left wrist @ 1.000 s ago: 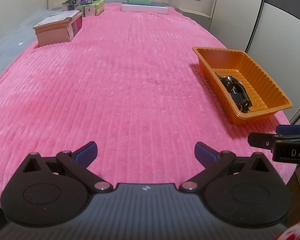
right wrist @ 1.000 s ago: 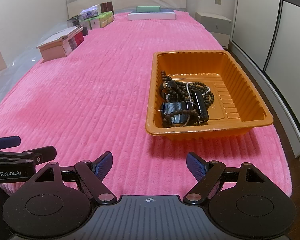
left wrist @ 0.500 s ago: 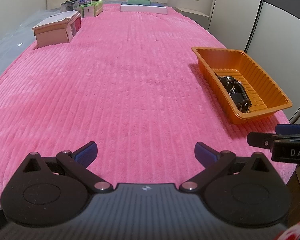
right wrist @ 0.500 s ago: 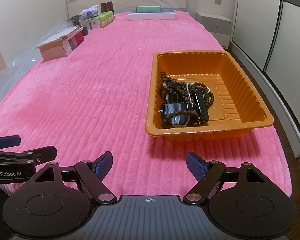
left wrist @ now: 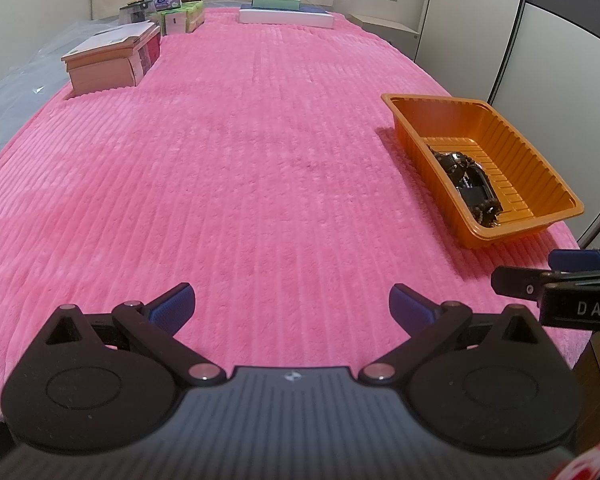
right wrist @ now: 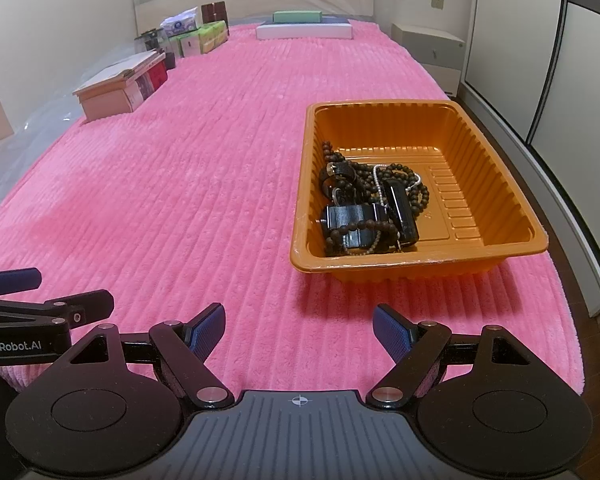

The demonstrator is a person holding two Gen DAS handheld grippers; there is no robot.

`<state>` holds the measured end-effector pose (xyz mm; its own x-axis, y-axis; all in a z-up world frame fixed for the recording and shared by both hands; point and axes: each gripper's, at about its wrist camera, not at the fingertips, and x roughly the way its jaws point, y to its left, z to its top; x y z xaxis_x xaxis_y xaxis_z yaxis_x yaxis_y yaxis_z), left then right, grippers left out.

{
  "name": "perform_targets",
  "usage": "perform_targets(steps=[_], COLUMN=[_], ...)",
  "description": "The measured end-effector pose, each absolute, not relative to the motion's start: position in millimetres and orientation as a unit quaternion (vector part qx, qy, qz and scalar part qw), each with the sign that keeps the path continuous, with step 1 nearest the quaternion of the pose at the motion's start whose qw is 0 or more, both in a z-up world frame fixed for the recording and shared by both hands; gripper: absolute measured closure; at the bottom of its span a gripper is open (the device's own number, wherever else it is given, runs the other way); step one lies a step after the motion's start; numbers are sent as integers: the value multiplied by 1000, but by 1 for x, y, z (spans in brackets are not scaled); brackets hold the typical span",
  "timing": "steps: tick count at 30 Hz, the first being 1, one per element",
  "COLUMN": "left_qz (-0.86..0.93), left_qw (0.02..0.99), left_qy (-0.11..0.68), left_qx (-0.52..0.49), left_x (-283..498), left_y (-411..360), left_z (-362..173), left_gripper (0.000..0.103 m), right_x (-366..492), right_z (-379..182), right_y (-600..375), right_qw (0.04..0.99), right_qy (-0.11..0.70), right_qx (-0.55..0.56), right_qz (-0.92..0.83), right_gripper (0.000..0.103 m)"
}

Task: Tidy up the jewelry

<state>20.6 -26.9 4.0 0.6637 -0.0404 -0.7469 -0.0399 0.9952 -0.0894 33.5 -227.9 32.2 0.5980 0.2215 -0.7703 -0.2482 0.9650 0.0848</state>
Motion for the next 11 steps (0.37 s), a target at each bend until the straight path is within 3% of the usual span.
perform_targets(steps=[11], left_qz=[-2], left_qw=[917], left_qy=[395], left_qx=[-55], left_x=[19], left_y=[-21], left_z=[7], left_gripper=[0], right_x=[34], right_z=[31], right_y=[-228], right_qw=[893], right_qy=[429], right_qx=[-16], right_qz=[131], right_gripper=[22])
